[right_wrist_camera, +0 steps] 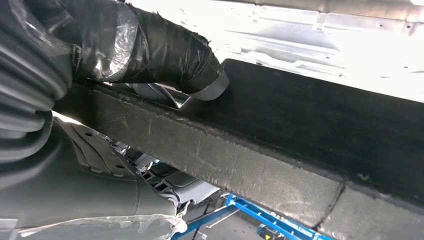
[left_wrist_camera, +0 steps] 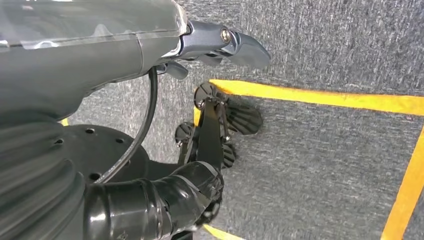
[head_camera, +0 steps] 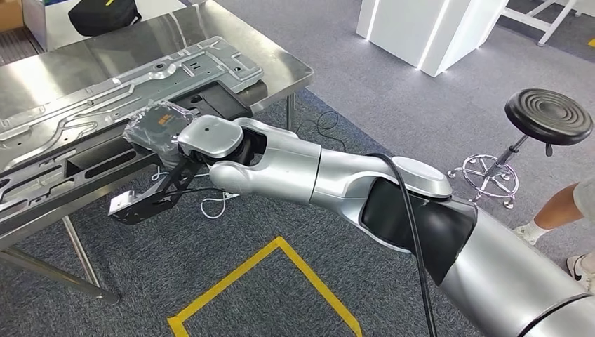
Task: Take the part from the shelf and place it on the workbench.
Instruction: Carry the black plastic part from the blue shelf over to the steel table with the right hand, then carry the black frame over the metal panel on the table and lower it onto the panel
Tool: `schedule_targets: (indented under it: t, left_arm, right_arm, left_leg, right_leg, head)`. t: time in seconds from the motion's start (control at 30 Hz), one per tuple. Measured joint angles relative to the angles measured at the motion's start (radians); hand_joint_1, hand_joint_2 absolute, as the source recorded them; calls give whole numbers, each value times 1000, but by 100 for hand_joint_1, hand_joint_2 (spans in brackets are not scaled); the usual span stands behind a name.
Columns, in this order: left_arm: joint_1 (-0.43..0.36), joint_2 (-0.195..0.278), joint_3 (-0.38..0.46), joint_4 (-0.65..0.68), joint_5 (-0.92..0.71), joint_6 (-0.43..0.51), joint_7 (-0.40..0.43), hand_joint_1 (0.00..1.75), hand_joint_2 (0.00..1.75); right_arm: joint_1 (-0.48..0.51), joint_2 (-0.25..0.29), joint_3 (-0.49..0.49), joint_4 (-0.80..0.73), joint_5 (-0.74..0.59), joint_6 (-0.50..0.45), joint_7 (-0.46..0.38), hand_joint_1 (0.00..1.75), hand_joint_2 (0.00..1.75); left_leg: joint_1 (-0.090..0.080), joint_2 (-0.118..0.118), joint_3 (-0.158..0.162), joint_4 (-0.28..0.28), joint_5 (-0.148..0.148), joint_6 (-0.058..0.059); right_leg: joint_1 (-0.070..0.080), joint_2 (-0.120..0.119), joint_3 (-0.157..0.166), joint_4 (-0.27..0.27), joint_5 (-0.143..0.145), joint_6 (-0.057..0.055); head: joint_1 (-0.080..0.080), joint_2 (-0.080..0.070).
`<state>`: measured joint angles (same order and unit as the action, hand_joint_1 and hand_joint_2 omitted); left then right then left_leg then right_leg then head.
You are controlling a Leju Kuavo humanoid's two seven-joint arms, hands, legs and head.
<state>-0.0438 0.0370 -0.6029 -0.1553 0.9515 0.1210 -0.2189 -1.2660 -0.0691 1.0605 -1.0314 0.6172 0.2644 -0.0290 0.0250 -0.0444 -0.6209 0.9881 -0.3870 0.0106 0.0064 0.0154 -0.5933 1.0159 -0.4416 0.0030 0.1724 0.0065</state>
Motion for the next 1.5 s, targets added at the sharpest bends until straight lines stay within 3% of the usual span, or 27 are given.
schedule_targets:
  t: [0.13, 0.2, 0.7, 0.93, 1.0, 1.07, 1.1, 1.13, 1.17, 1.2, 1.23, 1.3, 1.33, 1.43, 1.5]
  left_arm:
    - [-2, 0, 0, 0, 3, 5, 9, 0, 175]
    - [-1, 0, -1, 0, 5, 8, 11, 0, 175]
    - [-1, 0, -1, 0, 19, 22, 21, 0, 175]
    - [-1, 2, -1, 0, 23, 21, 22, 0, 175]
    - [-1, 1, -1, 0, 24, 20, 22, 0, 175]
    - [-1, 1, -1, 0, 24, 20, 23, 0, 175]
    - [-1, 1, -1, 0, 24, 20, 24, 0, 175]
    - [-1, 1, -1, 0, 24, 20, 24, 0, 175]
    - [0, 1, -1, 0, 24, 20, 24, 0, 175]
    - [0, 1, -1, 0, 24, 20, 24, 0, 175]
    - [0, 1, -1, 0, 24, 20, 24, 0, 175]
    - [0, 2, -1, 0, 24, 20, 24, 0, 175]
    - [0, 2, -1, 0, 24, 19, 23, 0, 175]
    - [2, 2, -1, 0, 24, 19, 21, 0, 175]
    - [3, 0, -2, 0, 24, 18, 21, 0, 175]
  right_arm:
    - [-2, 5, 0, 2, 0, -4, -1, 175, 175]
    - [0, 6, 0, 3, 0, -5, -1, 175, 175]
    - [2, 7, 0, 5, -4, -6, -15, 175, 175]
    - [1, 8, 0, 5, -6, 0, -13, 175, 175]
    - [-2, 9, 0, 5, -12, 4, -13, 175, 175]
    - [-2, 9, 0, 5, -17, 6, -13, 175, 175]
    - [1, 9, 0, 5, -18, 6, -13, 175, 175]
    - [3, 9, 0, 5, -19, 6, -12, 175, 175]
    - [5, 9, 0, 5, -18, 6, -11, 175, 175]
    - [6, 8, 0, 5, -17, 6, -9, 175, 175]
    - [5, 8, 0, 5, -15, 5, -7, 175, 175]
    - [2, 8, 0, 5, -10, 3, -2, 175, 175]
    - [2, 9, 0, 5, -7, 2, -1, 175, 175]
    - [2, 9, 0, 5, -1, 2, 1, 175, 175]
    - [1, 10, 0, 5, 0, 2, 2, 175, 175]
  left_leg:
    - [-2, 0, 5, -3, 0, -15]
    - [-3, 0, 3, 0, -1, -16]
    - [-3, 0, 1, 1, -1, -16]
    - [-1, 1, 4, -2, 0, 1]
    - [6, 4, 12, -17, 8, 7]
    - [8, 7, 13, -20, 10, 9]
    - [9, 8, 11, -19, 10, 8]
    - [10, 8, 10, -17, 9, 7]
    - [13, 7, 8, -13, 7, 4]
    - [16, 6, 6, -8, 5, 0]
    - [19, 5, 4, 1, 0, -7]
    - [21, 2, -5, 17, -7, -25]
    - [21, 0, -9, 22, -8, -33]
    - [23, 1, -15, 23, -6, -52]
    - [25, 18, -35, 65, -38, -56]
  right_leg:
    - [0, -1, 12, -14, 0, -25]
    - [0, -1, 10, -12, 2, -17]
    - [0, -1, 9, -12, 3, -18]
    - [-4, -2, 8, -9, 0, -7]
    - [-5, -3, -12, 42, -37, 1]
    - [-13, -5, -69, 167, -105, 9]
    - [-19, -6, -99, 230, -130, 13]
    - [-24, -6, -116, 266, -137, 18]
    - [-30, -7, -116, 265, -124, 23]
    - [-36, -8, -94, 222, -95, 27]
    - [-42, -8, -59, 152, -62, 32]
    - [-42, 0, -8, 47, -24, 35]
    - [-40, 3, -1, 27, -21, 31]
    - [-34, 1, -10, 31, -18, 7]
    - [-33, -4, -11, 26, -11, -12]
  head:
    - [-1, 0]
    - [0, 0]
    - [-1, 0]
    - [-1, 0]
    - [0, 0]
    - [0, 0]
    - [0, 0]
    - [0, 0]
    - [0, 0]
    - [0, 0]
    - [0, 0]
    - [0, 0]
    - [0, 0]
    - [0, 0]
    - [-1, 0]
